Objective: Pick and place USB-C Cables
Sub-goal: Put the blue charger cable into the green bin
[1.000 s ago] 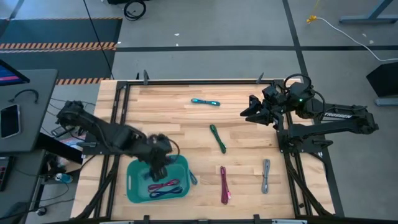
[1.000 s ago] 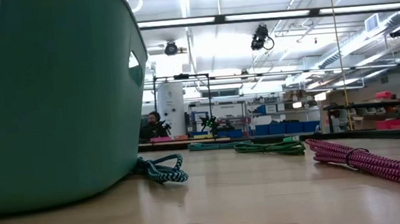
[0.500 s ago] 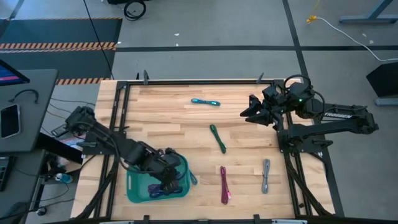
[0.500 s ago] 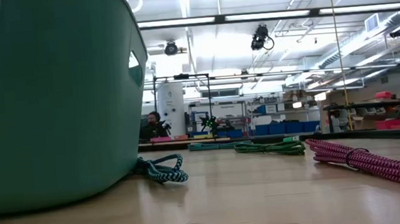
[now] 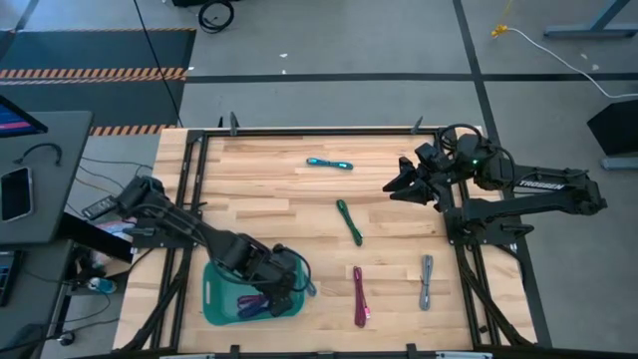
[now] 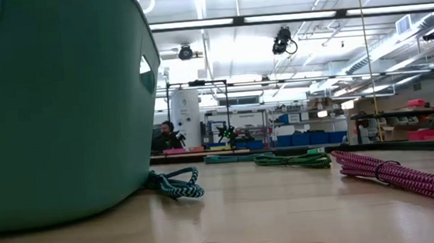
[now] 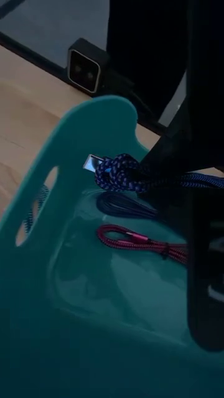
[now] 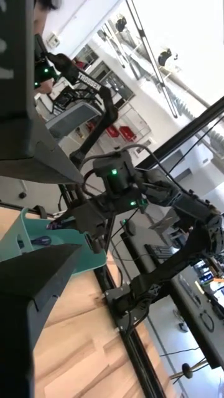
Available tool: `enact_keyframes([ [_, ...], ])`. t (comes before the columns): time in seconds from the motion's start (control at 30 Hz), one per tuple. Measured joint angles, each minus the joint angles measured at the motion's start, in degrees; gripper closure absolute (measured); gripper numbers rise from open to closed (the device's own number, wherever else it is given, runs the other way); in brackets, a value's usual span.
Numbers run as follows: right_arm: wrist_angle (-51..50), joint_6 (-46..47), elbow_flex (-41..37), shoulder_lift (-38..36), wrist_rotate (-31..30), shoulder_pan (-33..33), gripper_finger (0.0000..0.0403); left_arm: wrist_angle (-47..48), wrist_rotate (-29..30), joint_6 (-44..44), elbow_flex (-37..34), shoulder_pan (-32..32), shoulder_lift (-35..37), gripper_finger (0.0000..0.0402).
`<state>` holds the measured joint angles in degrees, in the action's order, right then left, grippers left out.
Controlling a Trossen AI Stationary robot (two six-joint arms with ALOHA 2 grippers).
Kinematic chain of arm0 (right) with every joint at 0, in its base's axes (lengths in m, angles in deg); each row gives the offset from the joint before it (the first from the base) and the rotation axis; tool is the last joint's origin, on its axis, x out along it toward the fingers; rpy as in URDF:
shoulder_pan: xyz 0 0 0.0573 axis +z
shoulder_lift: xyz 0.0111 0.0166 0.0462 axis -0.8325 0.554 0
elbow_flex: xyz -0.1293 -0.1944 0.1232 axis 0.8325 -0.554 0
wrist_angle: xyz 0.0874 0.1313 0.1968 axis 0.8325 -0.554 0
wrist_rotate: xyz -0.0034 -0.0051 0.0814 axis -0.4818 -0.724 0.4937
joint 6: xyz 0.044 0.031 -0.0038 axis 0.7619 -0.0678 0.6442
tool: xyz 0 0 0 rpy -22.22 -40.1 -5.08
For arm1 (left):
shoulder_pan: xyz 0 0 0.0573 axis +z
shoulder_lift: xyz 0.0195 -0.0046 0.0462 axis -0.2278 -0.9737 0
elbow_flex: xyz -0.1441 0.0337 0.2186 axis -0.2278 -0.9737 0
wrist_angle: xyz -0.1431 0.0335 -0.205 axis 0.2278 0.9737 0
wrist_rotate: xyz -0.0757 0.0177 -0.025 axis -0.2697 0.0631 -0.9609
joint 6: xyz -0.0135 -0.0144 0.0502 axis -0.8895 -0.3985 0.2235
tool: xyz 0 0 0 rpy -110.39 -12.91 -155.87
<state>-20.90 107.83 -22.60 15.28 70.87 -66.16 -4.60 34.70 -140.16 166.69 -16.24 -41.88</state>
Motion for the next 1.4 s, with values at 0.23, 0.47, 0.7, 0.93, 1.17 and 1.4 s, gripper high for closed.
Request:
enact_keyframes([
  [0.23, 0.0, 0.0, 0.0, 0.0, 0.0, 0.0, 0.0231, 0.6, -2.8, 0.2, -0.2, 0.0, -2.2, 0.0378],
  [0.47, -0.4, 0.0, 0.0, 0.0, 0.0, 0.0, 0.0231, 6.6, 1.4, 15.0, -0.3, 0.2, -4.0, 0.0379],
  [0.7, -0.7, 0.0, 0.1, 0.1, 0.0, 0.1, 0.0231, 7.7, 1.7, 23.2, -0.3, 1.2, -4.7, 0.0379],
  [0.93, -0.8, 0.0, 0.1, 0.1, 0.0, 0.1, 0.0231, 6.2, -0.5, 24.4, -0.3, 1.2, -7.5, 0.0379],
  [1.17, -0.7, 0.0, 0.1, 0.1, -0.1, 0.1, 0.0231, 2.9, -2.4, 25.5, -0.3, 0.2, -11.8, 0.0379],
  [1.4, -0.7, 0.2, 0.1, 0.1, -0.1, 0.1, 0.0231, 0.6, -2.8, 25.6, -0.3, 0.4, -14.9, 0.0379],
])
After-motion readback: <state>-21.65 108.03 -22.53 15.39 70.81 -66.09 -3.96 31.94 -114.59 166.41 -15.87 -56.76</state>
